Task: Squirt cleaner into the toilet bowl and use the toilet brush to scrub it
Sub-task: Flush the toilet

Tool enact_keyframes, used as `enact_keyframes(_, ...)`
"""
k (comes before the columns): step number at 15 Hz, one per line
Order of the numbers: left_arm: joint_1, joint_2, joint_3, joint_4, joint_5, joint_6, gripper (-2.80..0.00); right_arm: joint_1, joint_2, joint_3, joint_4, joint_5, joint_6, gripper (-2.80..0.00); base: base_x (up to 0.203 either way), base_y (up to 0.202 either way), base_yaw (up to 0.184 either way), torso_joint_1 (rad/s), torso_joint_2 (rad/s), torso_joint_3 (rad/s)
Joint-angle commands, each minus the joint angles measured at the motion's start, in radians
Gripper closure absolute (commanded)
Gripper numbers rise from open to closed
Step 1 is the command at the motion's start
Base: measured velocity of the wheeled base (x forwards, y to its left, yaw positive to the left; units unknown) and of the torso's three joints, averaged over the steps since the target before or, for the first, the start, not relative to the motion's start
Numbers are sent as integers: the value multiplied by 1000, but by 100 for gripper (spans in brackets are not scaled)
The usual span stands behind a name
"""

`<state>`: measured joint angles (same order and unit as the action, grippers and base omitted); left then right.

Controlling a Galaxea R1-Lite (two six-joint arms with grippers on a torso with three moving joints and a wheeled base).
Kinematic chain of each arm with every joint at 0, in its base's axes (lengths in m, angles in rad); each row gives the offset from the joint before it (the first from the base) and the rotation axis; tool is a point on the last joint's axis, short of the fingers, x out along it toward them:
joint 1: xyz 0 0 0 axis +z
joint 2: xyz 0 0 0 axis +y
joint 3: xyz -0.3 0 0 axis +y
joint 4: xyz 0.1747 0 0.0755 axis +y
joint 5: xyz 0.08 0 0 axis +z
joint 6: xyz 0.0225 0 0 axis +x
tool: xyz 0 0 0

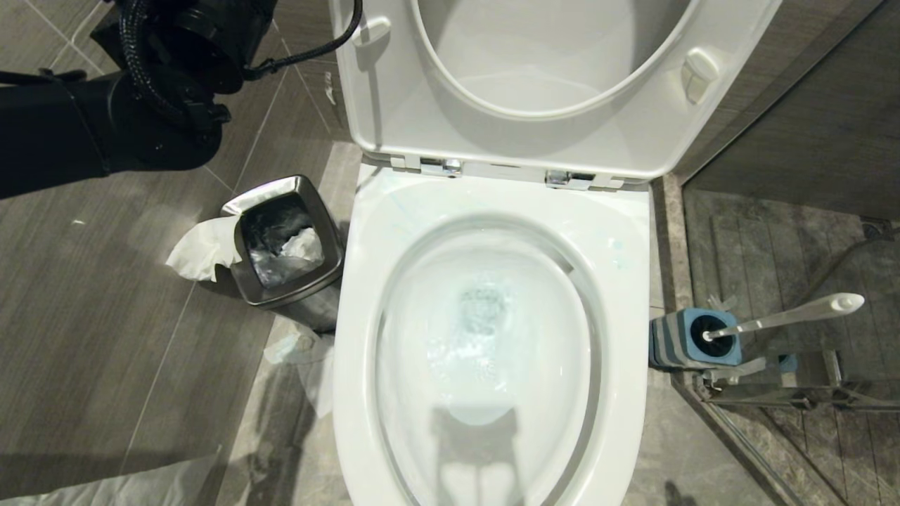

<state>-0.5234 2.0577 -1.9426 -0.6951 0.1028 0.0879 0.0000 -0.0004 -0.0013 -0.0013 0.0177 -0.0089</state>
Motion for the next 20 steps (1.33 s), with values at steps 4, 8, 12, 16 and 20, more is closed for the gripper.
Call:
enact_keyframes(4,-3,-35,1,15,0,31,0,0,0,0,0,1,0,0,0,0,0,0,0,0)
enact_keyframes(8,-3,-178,1,86,-1,64,0,0,0,1,0,1,0,0,0,0,0,0,0,0)
enact_keyframes(12,-23,-318,1,162,5,118,0,0,0,0,0,1,0,0,0,0,0,0,0,0)
enact_keyframes(16,-39,-394,1,196,8,170,0,0,0,0,0,1,0,0,0,0,0,0,0,0)
enact_keyframes(20,-43,-488,2,266,9,195,0,0,0,0,0,1,0,0,0,0,0,0,0,0)
